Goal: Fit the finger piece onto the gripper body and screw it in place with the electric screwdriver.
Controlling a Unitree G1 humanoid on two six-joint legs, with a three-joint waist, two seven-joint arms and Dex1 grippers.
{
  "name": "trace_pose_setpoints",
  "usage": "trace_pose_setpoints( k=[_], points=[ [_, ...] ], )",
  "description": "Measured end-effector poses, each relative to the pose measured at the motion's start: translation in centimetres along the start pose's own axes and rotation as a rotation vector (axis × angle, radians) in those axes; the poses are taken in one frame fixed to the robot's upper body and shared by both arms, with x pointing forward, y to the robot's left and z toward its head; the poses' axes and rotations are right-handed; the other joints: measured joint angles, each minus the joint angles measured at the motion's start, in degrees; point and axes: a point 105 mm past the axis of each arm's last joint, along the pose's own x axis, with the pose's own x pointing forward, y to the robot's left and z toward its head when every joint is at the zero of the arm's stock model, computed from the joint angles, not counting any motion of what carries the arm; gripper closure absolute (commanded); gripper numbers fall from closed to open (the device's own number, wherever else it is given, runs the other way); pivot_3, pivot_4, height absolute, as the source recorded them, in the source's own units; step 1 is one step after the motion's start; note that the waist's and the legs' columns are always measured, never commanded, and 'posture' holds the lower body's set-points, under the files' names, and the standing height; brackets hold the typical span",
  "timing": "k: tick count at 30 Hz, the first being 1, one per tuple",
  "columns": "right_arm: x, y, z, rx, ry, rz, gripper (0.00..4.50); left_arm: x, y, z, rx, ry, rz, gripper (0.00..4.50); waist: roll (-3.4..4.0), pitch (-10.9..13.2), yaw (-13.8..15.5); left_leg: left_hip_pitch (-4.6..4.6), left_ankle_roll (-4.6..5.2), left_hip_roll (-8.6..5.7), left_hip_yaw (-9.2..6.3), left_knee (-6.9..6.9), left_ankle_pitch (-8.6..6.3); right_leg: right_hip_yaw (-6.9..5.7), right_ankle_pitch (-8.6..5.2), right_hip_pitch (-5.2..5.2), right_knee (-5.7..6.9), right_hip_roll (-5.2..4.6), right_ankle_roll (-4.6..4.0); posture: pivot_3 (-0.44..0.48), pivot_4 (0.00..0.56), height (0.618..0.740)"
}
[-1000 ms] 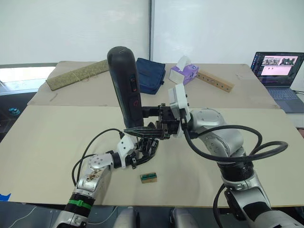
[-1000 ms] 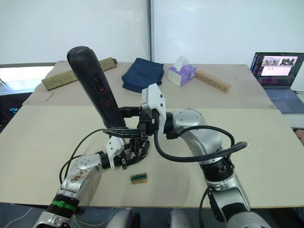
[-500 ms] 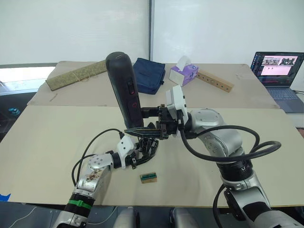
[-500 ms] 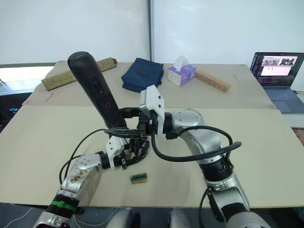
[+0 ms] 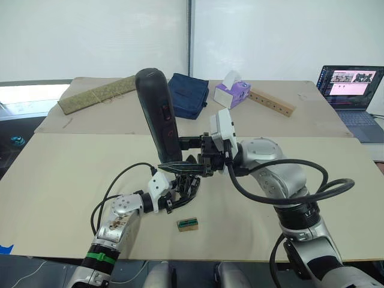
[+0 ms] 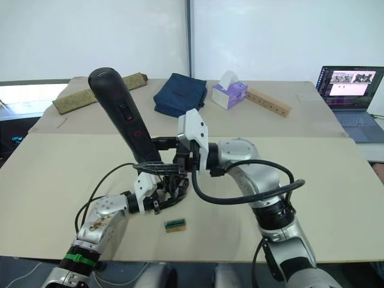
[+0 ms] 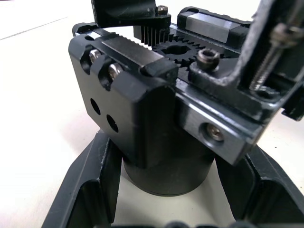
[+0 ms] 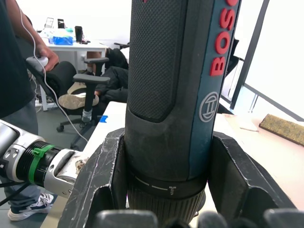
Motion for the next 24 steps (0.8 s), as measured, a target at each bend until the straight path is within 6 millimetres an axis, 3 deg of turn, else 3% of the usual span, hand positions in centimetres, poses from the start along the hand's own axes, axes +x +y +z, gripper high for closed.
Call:
trace_pose_setpoints(
  k=[24],
  points=[
    [-0.03,0.18,-0.25,0.032,-0.003,0.005,2.55,0.01,-0.03,-0.01,-0.001,-0.001,-0.001,2.19,0.0,0.0,0.0,0.0,0.0,0.0,0.0,-0.01,0.0,0.0,0.0,0.0,-0.01,-0.02,0.0,0.0,0.15,0.74]
  ],
)
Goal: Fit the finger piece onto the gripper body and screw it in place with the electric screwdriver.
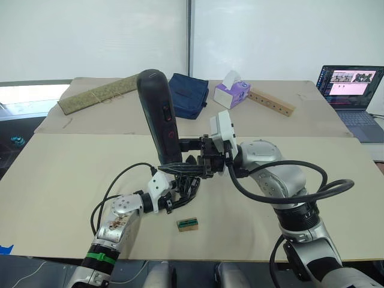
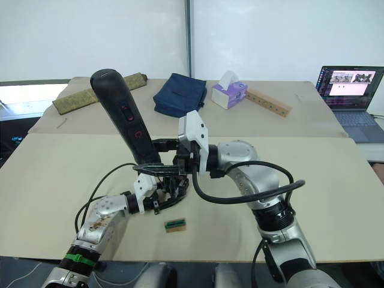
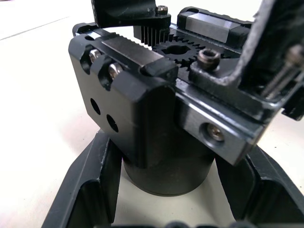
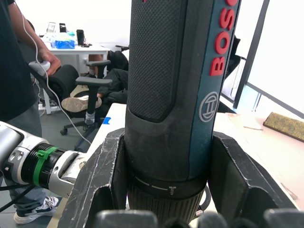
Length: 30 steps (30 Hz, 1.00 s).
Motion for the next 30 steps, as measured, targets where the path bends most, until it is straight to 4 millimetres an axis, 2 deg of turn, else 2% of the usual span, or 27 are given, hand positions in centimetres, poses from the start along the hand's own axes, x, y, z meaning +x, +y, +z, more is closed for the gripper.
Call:
trace_pose_setpoints(
  k=[21,30],
  points=[
    [-1.1,-0.4,-1.4,0.016,-0.076,-0.077,2.55,0.0,0.0,-0.1,-0.004,0.002,0.001,2.19,0.06,0.0,0.0,0.09,0.0,0.0,0.0,-0.03,0.0,0.01,0.0,0.09,-0.04,-0.01,0.0,0.0,0.15,0.74],
    [-1.3,-0.4,-2.1,0.041,-0.07,-0.107,2.55,0.0,0.0,-0.2,-0.009,0.008,0.001,2.19,0.29,-0.3,-0.1,0.14,0.0,0.01,0.01,-0.04,0.0,0.01,0.0,0.15,-0.06,0.0,0.0,0.0,0.15,0.74]
  ],
)
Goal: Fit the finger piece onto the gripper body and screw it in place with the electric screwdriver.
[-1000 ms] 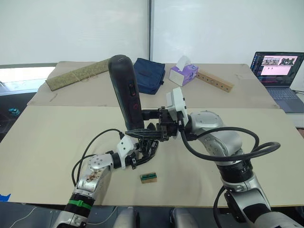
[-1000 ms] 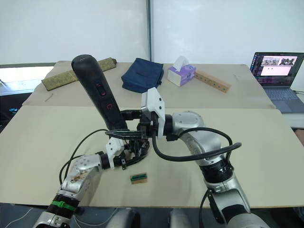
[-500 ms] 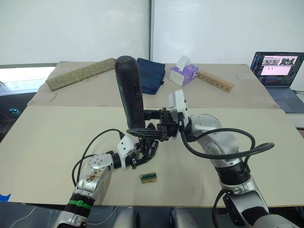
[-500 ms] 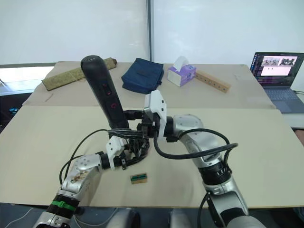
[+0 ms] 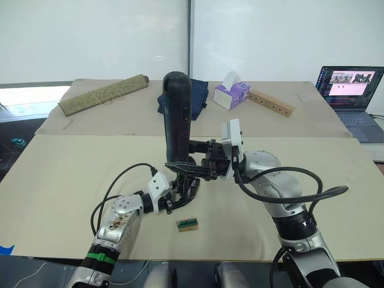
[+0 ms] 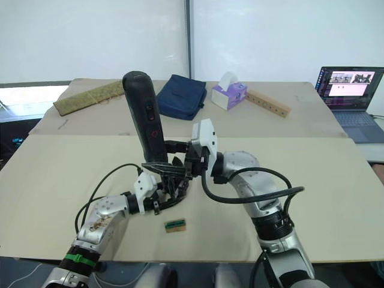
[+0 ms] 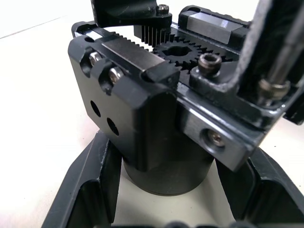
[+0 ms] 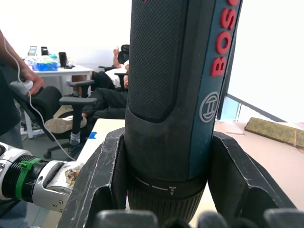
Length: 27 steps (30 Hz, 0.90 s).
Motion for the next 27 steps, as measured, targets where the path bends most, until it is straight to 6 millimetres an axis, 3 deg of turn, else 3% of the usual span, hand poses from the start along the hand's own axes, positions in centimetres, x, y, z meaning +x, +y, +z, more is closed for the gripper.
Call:
trace_pose_setpoints(
  k=[13,27],
  points=[
    [0.7,0.6,-0.5,-0.043,0.053,0.049,2.55,-0.1,-0.1,-0.5,-0.029,0.02,0.004,2.19,0.13,-0.5,-0.1,0.86,0.0,0.05,0.04,-0.48,0.0,-0.02,-0.02,0.85,-0.54,0.07,-0.01,0.0,0.15,0.74],
    [1.4,0.5,-0.7,-0.043,0.089,0.072,2.55,-0.1,-0.1,-0.7,-0.037,0.021,0.016,2.19,0.05,-0.8,-0.2,0.92,-0.01,0.09,0.03,-0.59,-0.01,-0.01,-0.04,0.84,-0.57,0.0,-0.06,0.0,0.15,0.74]
  ],
)
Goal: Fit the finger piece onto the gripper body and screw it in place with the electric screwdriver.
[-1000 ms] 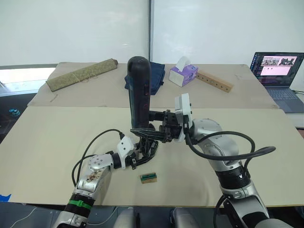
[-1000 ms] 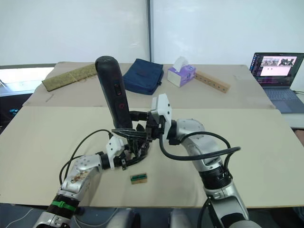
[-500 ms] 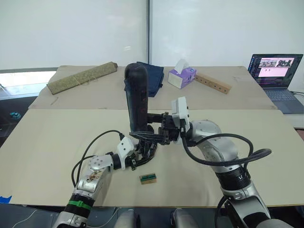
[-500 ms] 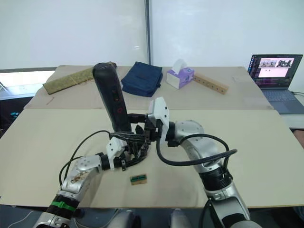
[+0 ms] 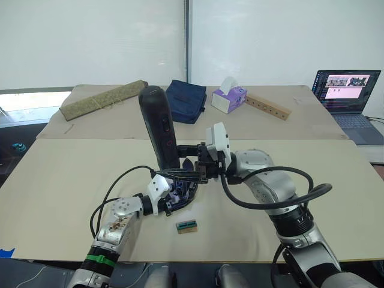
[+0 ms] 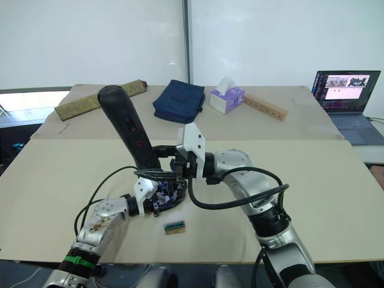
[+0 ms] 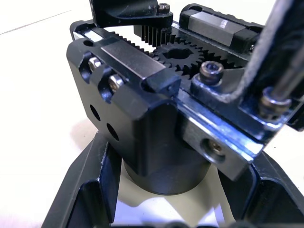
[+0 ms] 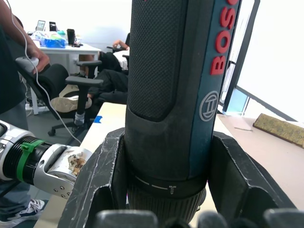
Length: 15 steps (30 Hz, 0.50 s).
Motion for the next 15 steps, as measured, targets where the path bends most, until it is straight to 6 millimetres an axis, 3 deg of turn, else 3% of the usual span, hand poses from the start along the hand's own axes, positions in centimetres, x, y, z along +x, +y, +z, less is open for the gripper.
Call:
trace_pose_setpoints(
  k=[8,15],
  points=[
    [-0.3,-0.2,0.7,-0.009,-0.016,0.009,2.55,0.0,0.0,0.0,0.001,-0.002,0.0,2.19,0.0,0.0,0.0,-0.09,-0.01,0.02,-0.01,-0.1,0.0,0.01,-0.01,-0.11,-0.04,-0.14,-0.05,0.0,0.15,0.74],
    [-1.2,-0.6,1.8,-0.005,-0.039,0.028,2.55,0.2,-0.2,0.5,0.015,-0.023,-0.003,2.19,-0.02,0.0,0.2,-1.03,-0.09,-0.08,-0.04,-0.1,0.06,-0.03,0.04,-1.03,0.03,-0.66,-0.03,0.0,0.15,0.74]
  ],
)
